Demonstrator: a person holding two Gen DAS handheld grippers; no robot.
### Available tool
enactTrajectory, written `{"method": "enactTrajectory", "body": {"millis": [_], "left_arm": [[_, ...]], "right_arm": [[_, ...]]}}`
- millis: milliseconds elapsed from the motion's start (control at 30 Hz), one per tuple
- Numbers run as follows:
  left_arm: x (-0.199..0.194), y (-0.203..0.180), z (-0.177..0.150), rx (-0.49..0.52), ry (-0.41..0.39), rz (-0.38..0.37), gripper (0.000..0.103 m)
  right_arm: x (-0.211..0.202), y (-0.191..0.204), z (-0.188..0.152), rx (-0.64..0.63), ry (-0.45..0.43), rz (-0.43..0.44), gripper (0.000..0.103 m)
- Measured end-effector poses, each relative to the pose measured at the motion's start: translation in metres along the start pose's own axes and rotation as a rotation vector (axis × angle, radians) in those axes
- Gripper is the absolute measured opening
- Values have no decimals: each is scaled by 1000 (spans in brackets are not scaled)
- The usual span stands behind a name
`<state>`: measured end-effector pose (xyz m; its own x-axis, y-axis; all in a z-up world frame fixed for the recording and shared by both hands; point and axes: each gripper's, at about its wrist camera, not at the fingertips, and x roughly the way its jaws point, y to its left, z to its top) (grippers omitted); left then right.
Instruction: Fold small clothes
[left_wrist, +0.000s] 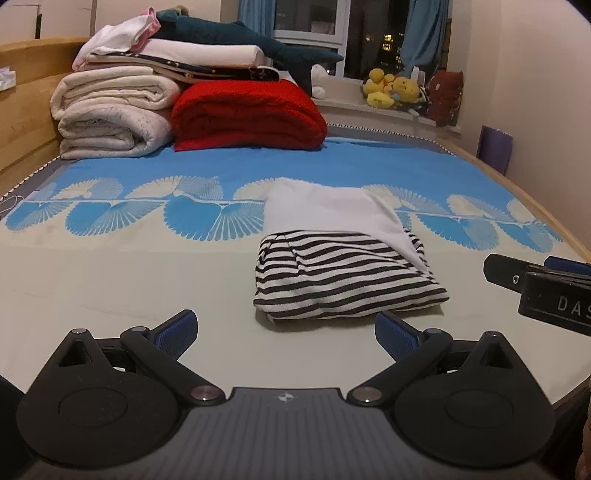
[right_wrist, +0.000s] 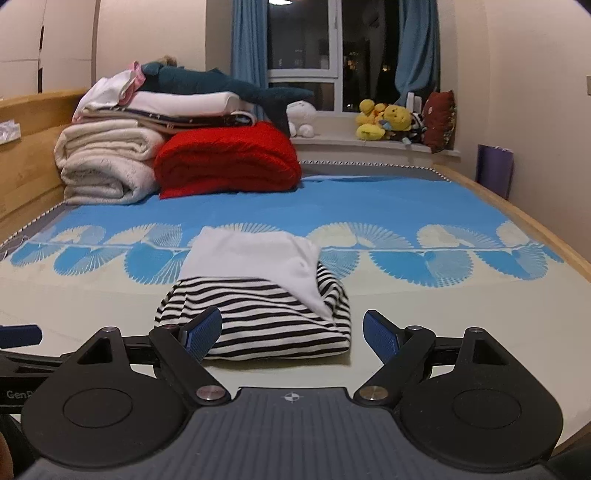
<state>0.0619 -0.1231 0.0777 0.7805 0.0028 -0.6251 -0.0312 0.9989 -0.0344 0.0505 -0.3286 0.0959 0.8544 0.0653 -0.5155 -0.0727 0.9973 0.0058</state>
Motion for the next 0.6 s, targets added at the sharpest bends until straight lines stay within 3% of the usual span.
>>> {"method": "enactTrajectory", "body": {"millis": [233,600], "left_arm": [[13,6,0,-41,36,8,102],[18,10,-2,-55,56,18,102]], "right_arm": [[16,6,-7,1,56,-6,85],[23,13,-8,-18,69,15,85]]}}
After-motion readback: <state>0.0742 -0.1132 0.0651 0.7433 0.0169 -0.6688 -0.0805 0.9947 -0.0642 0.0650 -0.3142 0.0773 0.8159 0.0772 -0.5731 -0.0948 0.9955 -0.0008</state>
